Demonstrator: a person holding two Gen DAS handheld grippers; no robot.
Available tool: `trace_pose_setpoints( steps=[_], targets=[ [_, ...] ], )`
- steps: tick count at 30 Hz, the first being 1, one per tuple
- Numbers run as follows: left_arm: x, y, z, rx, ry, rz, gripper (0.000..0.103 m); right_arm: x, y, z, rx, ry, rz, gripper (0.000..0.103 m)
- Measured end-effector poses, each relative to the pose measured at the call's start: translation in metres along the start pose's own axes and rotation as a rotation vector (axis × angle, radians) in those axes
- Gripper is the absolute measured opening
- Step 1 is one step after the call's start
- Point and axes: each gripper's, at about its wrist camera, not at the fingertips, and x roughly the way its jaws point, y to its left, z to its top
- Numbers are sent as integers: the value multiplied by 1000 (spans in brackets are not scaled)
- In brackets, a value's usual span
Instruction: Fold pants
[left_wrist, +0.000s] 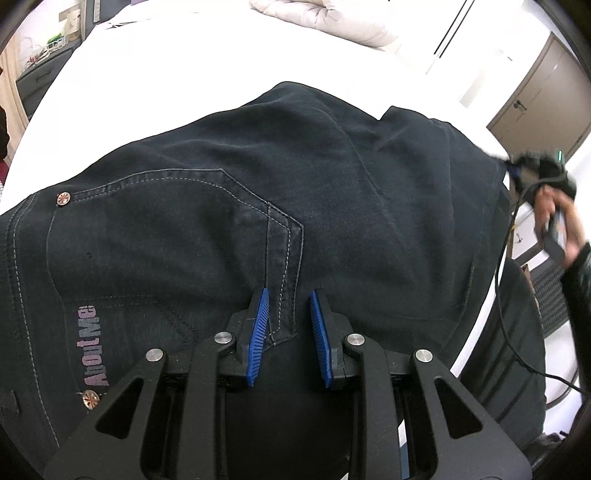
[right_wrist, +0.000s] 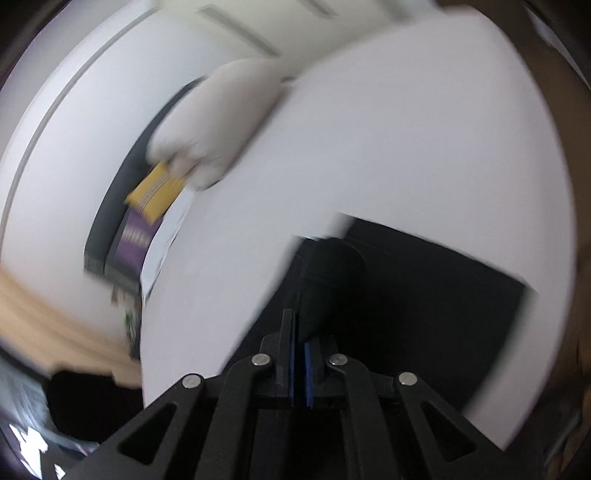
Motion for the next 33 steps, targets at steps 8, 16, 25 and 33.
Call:
trace_pose_setpoints(
  steps=[8, 16, 25, 33],
  targets=[
    [3, -12, 3, 7, 10, 36, 23, 1, -9, -27, 110, -40, 166, 70],
    [4, -17, 3, 10, 13, 56, 23, 29, -11, -40, 148, 6, 128, 6],
    [-1, -9, 3, -25, 10, 42, 23, -9, -31, -44, 197, -85, 149, 4],
    [-5, -1, 4, -56, 1, 45, 23, -24, -56, -44, 235, -123, 149, 9]
  ],
)
